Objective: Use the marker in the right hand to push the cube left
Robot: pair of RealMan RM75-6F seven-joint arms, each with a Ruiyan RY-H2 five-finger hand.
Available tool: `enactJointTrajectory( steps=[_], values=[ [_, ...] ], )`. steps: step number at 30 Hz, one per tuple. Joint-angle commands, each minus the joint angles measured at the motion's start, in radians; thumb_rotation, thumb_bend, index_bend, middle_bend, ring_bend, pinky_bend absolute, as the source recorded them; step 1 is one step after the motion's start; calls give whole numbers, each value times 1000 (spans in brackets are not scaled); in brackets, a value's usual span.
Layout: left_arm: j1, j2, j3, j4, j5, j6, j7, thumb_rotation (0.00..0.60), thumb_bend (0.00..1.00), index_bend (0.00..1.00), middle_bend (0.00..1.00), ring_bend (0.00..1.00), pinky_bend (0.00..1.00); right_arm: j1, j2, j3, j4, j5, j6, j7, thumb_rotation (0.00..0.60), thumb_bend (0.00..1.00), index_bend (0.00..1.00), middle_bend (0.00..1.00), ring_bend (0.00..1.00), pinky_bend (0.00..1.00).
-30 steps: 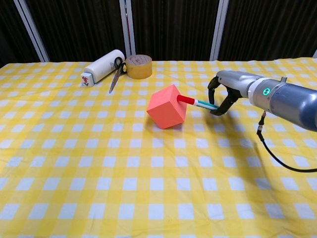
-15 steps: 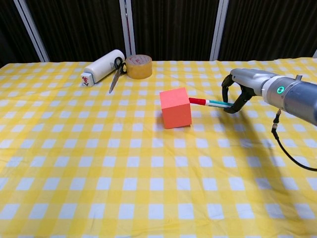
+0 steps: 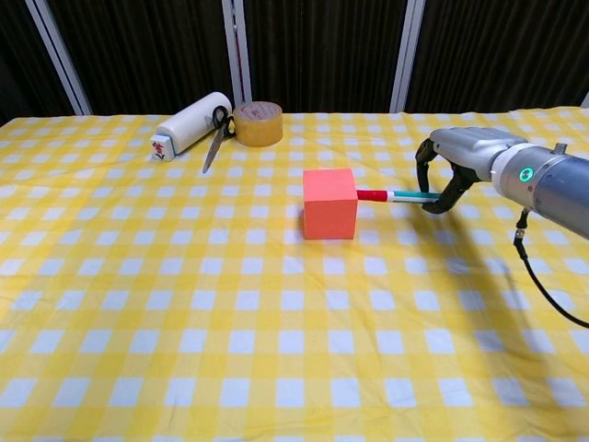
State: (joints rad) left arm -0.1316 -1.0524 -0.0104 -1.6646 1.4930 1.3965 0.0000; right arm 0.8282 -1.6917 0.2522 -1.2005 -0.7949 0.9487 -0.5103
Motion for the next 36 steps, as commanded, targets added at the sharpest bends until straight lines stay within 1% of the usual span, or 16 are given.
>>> enactJointTrajectory(
  steps=[1,5,12,22,31,36],
  values=[
    [-1,2,1,-1,2,-1,-4,600,0,0,0,0,0,7,-19,-6,32,-11,15,-19,600,498,632,179,28,0],
    [0,4,1,-2,1,-1,-13,600,0,0,0,0,0,7,-40,-5,75,1,6,-25,600,499,631,179,28,0],
    [-2,7,1,-5,1,-6,-18,600,0,0,0,0,0,7,-61,2,117,7,-5,-28,600,499,632,179,28,0],
    [-3,7,1,-8,0,-7,-16,600,0,0,0,0,0,26,-100,15,127,-6,-23,-20,600,499,632,179,28,0],
    [-2,7,3,-11,4,-6,-17,600,0,0,0,0,0,77,-169,50,177,-4,-48,-24,600,503,632,179,28,0],
    [-3,9,2,-10,2,-7,-25,600,0,0,0,0,0,92,-189,57,166,-13,-47,-29,600,504,632,179,28,0]
  ],
)
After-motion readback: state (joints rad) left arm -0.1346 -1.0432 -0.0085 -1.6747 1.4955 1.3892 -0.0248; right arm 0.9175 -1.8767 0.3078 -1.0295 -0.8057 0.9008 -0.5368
